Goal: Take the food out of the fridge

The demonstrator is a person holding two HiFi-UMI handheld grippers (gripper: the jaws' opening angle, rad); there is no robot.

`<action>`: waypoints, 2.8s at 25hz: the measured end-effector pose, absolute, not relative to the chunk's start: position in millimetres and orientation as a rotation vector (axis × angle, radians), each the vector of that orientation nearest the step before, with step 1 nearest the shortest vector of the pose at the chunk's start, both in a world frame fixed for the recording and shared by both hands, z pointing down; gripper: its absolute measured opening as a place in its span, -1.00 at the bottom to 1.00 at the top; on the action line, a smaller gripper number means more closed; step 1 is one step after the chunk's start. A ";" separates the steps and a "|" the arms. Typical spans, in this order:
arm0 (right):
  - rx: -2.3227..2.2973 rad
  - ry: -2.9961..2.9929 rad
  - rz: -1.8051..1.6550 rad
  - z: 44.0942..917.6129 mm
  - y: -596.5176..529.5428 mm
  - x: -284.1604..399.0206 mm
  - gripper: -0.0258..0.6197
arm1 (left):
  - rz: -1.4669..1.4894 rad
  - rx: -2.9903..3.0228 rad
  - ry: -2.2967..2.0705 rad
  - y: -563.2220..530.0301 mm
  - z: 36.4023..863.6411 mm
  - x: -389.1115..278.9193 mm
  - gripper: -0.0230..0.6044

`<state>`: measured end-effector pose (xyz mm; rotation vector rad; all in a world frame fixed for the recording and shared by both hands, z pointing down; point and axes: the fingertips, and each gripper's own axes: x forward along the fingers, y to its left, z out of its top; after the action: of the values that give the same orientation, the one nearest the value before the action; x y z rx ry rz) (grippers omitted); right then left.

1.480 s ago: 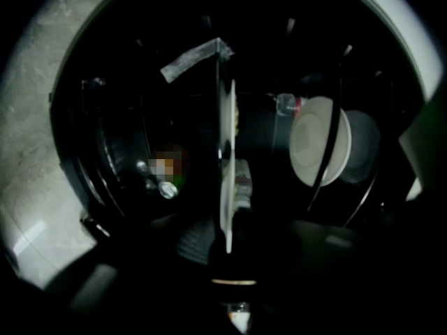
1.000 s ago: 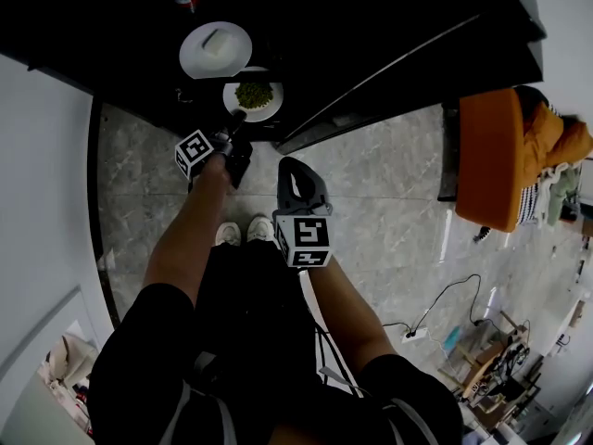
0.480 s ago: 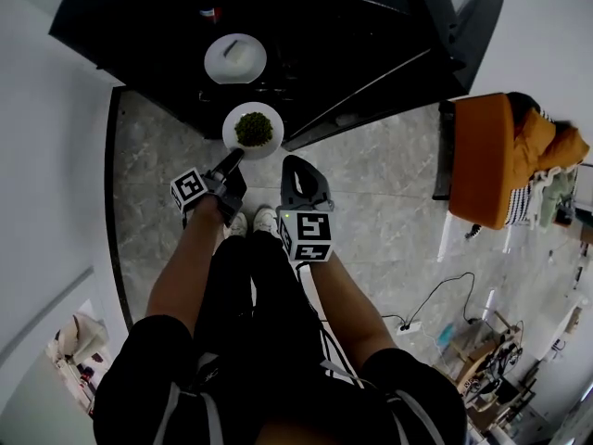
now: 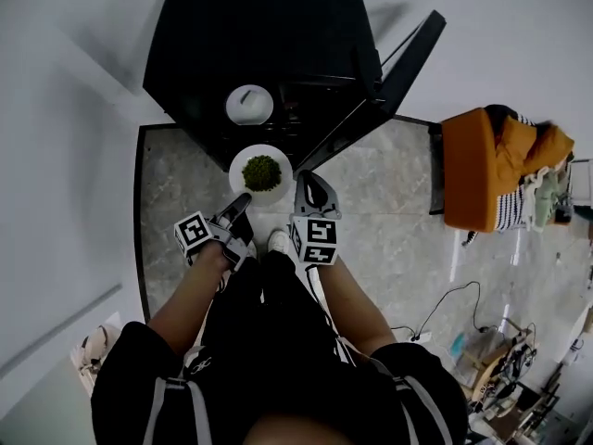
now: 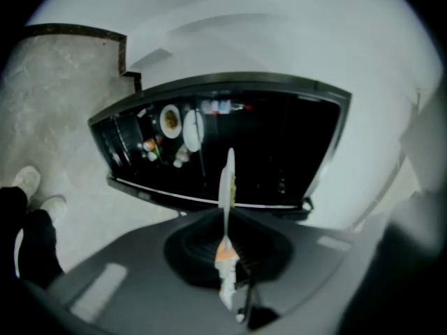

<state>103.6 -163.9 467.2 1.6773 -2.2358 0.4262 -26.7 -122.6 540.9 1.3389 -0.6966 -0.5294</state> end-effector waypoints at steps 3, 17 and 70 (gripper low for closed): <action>1.718 -2.227 0.445 444.1 -158.3 110.6 -0.92 | -0.524 1.361 -0.688 -113.6 492.2 -25.1 -0.88; 1.734 -2.326 0.466 369.6 -164.7 93.8 -0.92 | -0.631 1.440 -0.701 -125.8 293.3 -65.6 -0.88; 1.587 -2.444 0.364 332.5 -178.9 56.8 -0.92 | -0.683 1.771 -1.046 -226.6 248.1 -106.9 -0.81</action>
<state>56.8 -178.9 332.5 1.5867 -2.4444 0.3637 -106.9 -226.6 248.1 1.7709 -1.0461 -0.6829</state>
